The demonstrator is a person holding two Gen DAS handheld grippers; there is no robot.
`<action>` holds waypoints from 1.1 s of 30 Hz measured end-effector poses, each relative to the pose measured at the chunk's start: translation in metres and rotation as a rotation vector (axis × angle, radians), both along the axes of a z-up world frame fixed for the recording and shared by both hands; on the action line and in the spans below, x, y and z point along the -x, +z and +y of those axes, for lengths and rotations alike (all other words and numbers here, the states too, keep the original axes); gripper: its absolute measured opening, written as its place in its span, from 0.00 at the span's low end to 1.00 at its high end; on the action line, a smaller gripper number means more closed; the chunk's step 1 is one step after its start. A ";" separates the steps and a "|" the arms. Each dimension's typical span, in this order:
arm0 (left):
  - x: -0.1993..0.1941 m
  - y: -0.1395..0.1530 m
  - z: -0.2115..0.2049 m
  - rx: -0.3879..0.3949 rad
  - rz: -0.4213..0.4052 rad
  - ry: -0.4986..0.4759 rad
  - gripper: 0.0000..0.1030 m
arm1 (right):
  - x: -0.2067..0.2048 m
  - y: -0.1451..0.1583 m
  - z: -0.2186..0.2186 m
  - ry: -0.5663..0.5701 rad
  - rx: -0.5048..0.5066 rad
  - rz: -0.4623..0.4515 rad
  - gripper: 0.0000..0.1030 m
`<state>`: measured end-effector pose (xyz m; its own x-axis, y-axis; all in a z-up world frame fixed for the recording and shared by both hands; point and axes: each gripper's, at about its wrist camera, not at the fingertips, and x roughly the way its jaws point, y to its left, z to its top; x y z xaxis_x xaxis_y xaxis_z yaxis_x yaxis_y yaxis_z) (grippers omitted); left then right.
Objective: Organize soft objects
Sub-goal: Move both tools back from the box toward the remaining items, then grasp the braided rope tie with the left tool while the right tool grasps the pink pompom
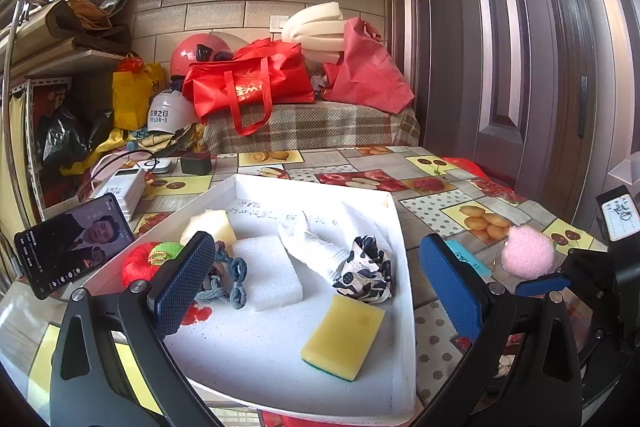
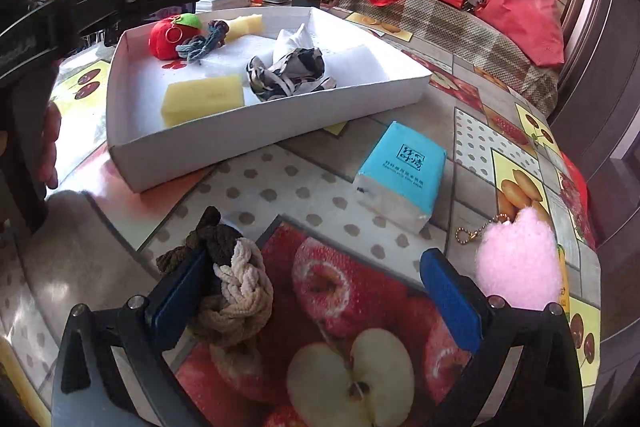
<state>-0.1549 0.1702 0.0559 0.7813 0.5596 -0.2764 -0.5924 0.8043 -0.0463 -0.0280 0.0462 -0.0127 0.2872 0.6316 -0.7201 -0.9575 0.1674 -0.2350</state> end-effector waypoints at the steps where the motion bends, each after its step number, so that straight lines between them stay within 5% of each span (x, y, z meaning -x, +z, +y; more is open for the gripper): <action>1: 0.000 0.001 0.000 -0.001 -0.002 0.000 1.00 | 0.002 0.003 -0.005 -0.003 -0.015 -0.015 0.99; 6: 0.005 0.003 -0.007 0.013 -0.026 -0.079 1.00 | -0.009 0.035 -0.046 -0.096 -0.277 -0.003 1.00; 11: -0.005 0.004 -0.034 0.016 -0.011 -0.319 1.00 | -0.059 0.046 -0.083 -0.339 -0.428 0.123 1.00; 15: -0.024 0.003 -0.070 0.013 0.079 -0.534 1.00 | -0.090 0.047 -0.101 -0.485 -0.421 0.102 1.00; 19: -0.045 -0.004 -0.089 0.075 0.186 -0.647 1.00 | -0.106 0.041 -0.094 -0.469 -0.366 0.103 0.98; 26: -0.062 -0.016 -0.090 0.187 0.285 -0.712 0.99 | -0.107 0.032 -0.054 -0.343 -0.268 0.026 0.80; 30: -0.070 -0.026 -0.108 0.130 0.397 -0.728 0.99 | -0.114 0.020 -0.026 -0.336 -0.147 -0.011 0.76; 33: -0.078 -0.033 -0.111 0.130 0.463 -0.703 0.99 | -0.114 0.011 -0.017 -0.327 -0.079 -0.023 0.62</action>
